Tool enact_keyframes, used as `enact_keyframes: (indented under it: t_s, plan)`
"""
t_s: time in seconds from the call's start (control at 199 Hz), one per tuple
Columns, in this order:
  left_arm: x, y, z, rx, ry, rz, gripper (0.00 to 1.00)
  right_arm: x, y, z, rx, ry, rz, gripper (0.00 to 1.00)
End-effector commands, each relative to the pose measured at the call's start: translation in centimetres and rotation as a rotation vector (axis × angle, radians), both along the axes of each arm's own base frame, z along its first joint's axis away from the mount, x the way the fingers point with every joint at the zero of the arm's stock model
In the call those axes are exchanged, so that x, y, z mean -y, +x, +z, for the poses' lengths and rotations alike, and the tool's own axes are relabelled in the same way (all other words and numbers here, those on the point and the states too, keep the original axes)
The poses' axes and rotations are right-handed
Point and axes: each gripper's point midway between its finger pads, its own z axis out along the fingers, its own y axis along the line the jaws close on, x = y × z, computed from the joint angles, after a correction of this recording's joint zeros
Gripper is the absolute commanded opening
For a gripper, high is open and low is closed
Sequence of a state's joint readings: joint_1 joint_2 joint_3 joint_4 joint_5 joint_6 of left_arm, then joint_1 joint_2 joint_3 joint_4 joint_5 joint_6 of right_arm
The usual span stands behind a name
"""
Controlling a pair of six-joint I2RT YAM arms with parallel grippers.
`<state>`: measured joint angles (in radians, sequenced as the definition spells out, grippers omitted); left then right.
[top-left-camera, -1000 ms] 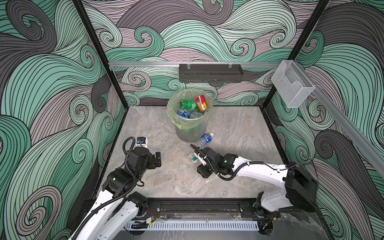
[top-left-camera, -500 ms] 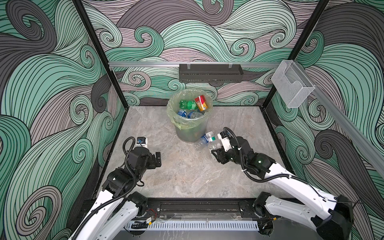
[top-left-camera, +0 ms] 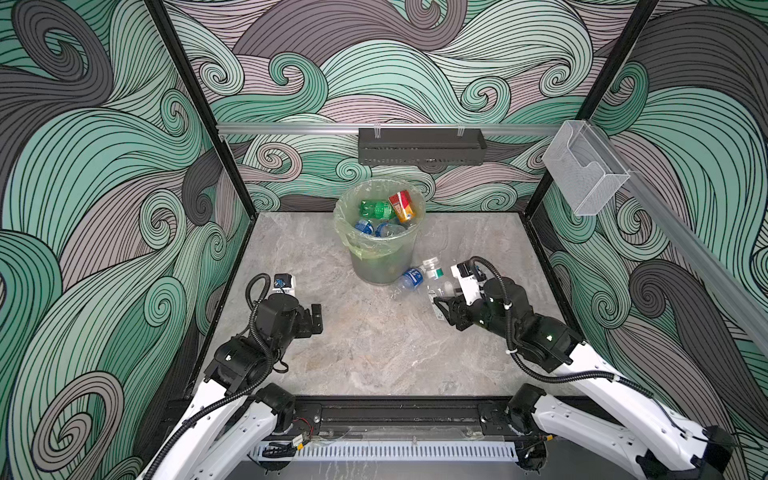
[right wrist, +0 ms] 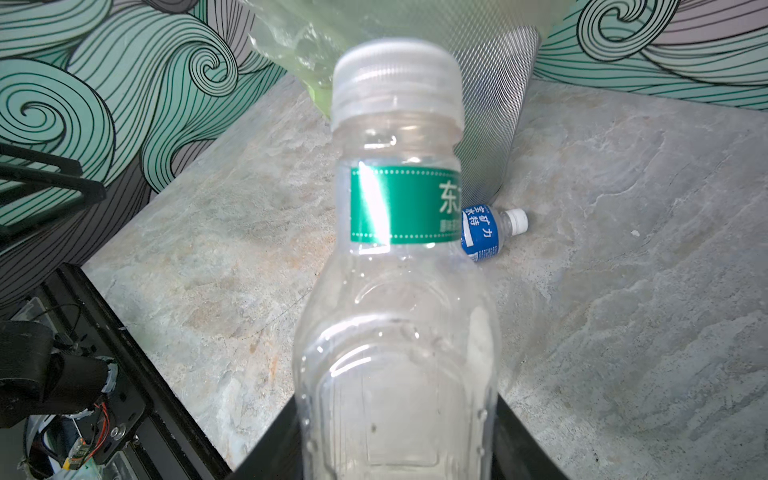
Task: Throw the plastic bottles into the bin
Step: 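Lift the green-labelled bottle with the right gripper and drop it into the bin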
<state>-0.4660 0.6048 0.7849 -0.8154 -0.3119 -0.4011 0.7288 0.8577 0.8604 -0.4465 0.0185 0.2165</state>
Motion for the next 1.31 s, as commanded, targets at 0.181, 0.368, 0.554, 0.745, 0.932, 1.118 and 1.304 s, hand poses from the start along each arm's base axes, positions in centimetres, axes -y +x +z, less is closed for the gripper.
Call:
enact_keyframes:
  t_s: [0.181,0.368,0.554,0.745,0.932,1.118,1.304]
  plan:
    - [-0.1,-0.1,0.3,0.009,-0.015,0.008,0.99,-5.8,5.6,12.7,0.181,0.071,0.159,0.55]
    - [0.2,-0.2,1.0,0.043,-0.059,0.001,0.99,-12.7,13.7,17.0,0.132,0.085,0.304,0.7]
    - [0.6,-0.6,1.4,0.073,-0.101,-0.023,0.99,-14.9,15.2,17.0,0.115,0.074,0.356,0.87]
    - [1.1,-0.4,1.1,0.057,-0.11,-0.039,0.99,-12.2,13.3,16.6,0.172,0.084,0.288,0.91]
    - [1.2,0.0,1.0,0.045,-0.09,-0.043,0.99,-8.4,11.6,14.9,0.168,0.079,0.158,0.91]
    - [0.9,-0.2,1.0,0.048,-0.08,-0.033,0.99,-4.6,11.7,11.1,0.11,0.098,-0.041,0.88]
    - [0.5,-0.5,1.2,0.06,-0.076,-0.023,0.99,-1.3,12.4,4.0,-0.019,0.148,-0.278,0.84]
